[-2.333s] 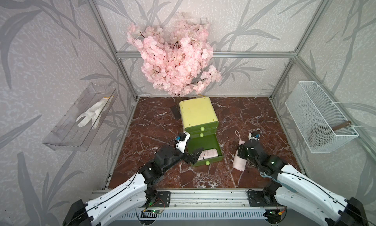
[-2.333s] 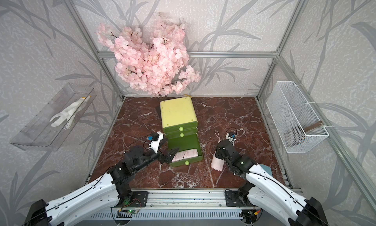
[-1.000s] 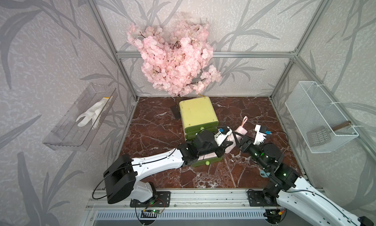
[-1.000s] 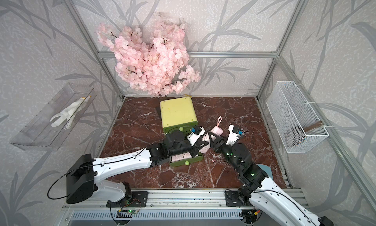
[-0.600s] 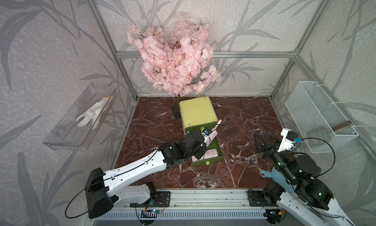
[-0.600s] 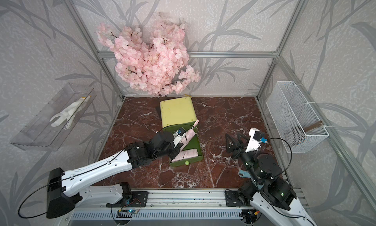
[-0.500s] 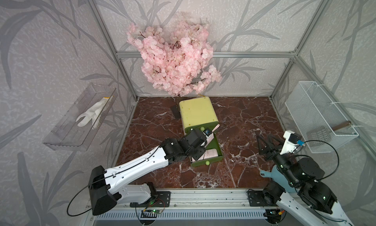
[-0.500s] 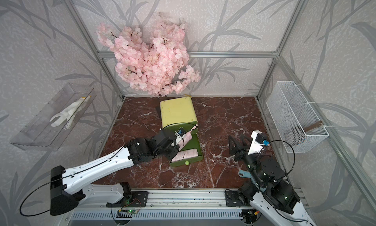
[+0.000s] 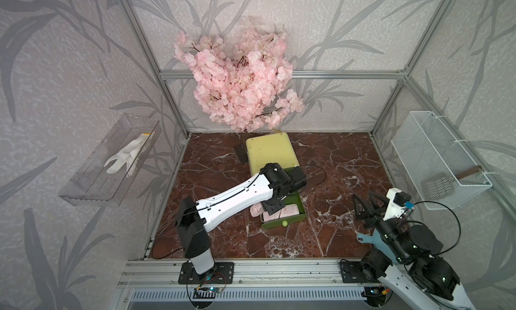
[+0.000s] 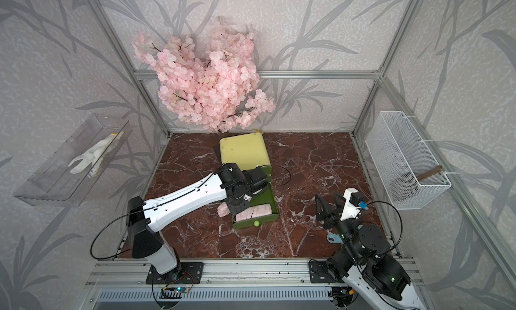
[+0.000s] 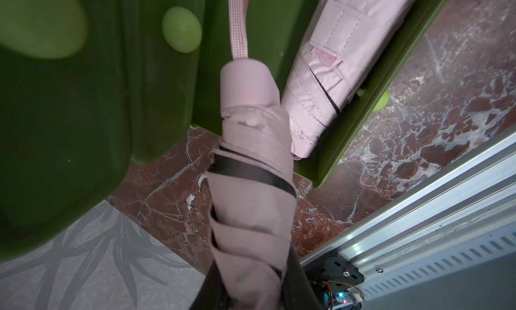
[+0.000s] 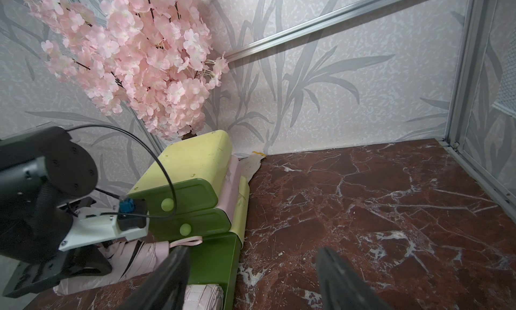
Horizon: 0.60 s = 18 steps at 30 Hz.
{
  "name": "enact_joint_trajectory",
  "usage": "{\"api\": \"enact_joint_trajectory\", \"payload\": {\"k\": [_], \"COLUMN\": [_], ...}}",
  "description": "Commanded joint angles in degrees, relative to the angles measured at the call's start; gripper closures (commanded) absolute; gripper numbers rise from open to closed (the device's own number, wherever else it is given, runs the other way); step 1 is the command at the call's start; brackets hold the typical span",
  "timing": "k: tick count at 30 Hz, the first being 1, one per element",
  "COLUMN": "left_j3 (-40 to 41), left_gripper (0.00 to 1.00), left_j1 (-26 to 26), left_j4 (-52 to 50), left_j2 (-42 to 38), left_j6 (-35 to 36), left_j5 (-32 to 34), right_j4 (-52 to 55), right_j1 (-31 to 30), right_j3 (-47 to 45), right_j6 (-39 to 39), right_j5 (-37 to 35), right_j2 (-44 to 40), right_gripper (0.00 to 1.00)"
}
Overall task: Place the umbrella in the drawer by color
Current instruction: Place the umbrella in the drawer.
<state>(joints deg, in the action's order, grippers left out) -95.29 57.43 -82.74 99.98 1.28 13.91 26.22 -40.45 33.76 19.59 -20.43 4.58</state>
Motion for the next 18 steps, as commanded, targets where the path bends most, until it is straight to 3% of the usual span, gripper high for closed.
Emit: {"api": "enact_joint_trajectory", "payload": {"k": [1, 9, 18], "left_j3": [-3.98, -3.47, -1.91], "left_gripper": [1.00, 1.00, 0.99], "left_j1": [0.48, 0.49, -0.78], "left_j4": [0.93, 6.38, 9.56], "left_j2": [1.18, 8.58, 11.39], "left_j6": [5.60, 12.39, 13.08], "left_j5": [1.78, 2.92, 4.05], "right_j4": [-1.32, -1.26, -0.82], "right_j1": [0.02, 0.02, 0.02], "right_j3": [-0.80, -0.80, -0.62], "right_j6": [-0.74, -0.66, -0.35], "right_j5": [1.13, 1.66, 1.73], "right_j2": [-0.27, -0.36, -0.35], "right_gripper": [0.25, 0.25, 0.25]}}
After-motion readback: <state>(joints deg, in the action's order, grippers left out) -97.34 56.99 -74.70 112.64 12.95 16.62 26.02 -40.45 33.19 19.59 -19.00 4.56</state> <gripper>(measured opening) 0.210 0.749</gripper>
